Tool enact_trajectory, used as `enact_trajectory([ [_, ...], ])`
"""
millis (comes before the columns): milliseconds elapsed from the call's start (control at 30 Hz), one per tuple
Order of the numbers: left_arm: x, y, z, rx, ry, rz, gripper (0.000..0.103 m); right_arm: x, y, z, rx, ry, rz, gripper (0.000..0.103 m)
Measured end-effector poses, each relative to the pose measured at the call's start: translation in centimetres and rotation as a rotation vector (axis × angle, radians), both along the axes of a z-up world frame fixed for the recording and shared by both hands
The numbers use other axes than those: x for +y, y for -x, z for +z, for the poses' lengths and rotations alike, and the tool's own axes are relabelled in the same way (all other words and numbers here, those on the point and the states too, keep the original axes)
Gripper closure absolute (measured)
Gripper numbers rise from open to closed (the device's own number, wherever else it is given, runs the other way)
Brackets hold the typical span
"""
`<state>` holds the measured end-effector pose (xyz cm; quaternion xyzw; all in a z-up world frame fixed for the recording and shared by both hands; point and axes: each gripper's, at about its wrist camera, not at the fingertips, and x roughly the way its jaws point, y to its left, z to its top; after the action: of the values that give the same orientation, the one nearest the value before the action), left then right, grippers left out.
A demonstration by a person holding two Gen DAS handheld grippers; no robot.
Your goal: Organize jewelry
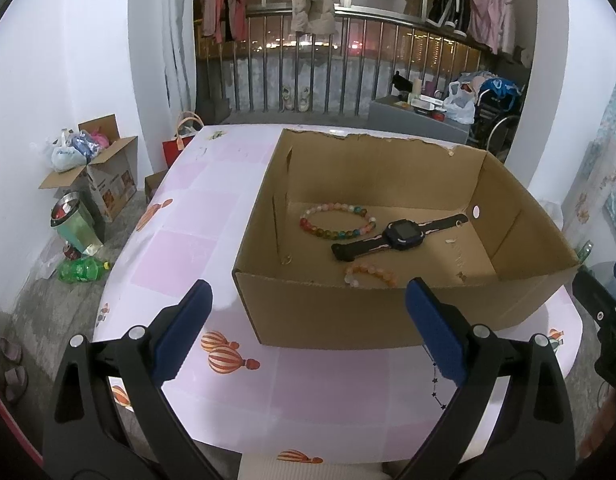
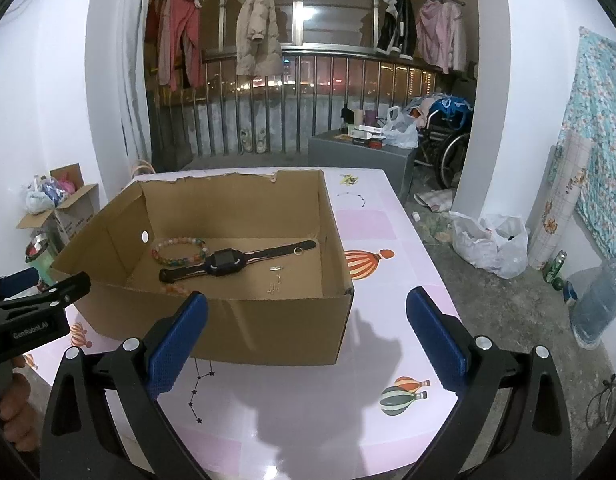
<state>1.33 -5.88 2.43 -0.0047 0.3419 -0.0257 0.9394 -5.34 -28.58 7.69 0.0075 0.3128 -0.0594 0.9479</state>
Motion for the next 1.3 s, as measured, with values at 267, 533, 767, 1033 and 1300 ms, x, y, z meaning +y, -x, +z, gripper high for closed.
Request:
enact_trajectory([
  [267,-0.1,0.0,0.0,-0.003,-0.002,0.0,0.009,-0.1,0.1,0.1,0.001,0.001,-0.002,0.006],
  [533,-0.1,0.0,0.1,-0.002,-0.003,0.003,0.009,-0.2,0.1,0.1,0.004,-0.001,-0.001,0.006],
  [767,0.0,0.0,0.1,-0.002,-0.004,0.003,0.009,-0.3,0.3,0.1,0.005,-0.003,-0.007,0.006],
  [1033,1.0,-0.1,0.1,-0.005,-0.001,0.035,0.009,-0.6,0.4,0.2,0.004,0.001,-0.027,0.006],
  [1300,1.7,0.1,0.2,-0.022,0.007,0.066,0.009,-1.2,0.5,0.5,-0.007,0.002,-0.061,0.006],
])
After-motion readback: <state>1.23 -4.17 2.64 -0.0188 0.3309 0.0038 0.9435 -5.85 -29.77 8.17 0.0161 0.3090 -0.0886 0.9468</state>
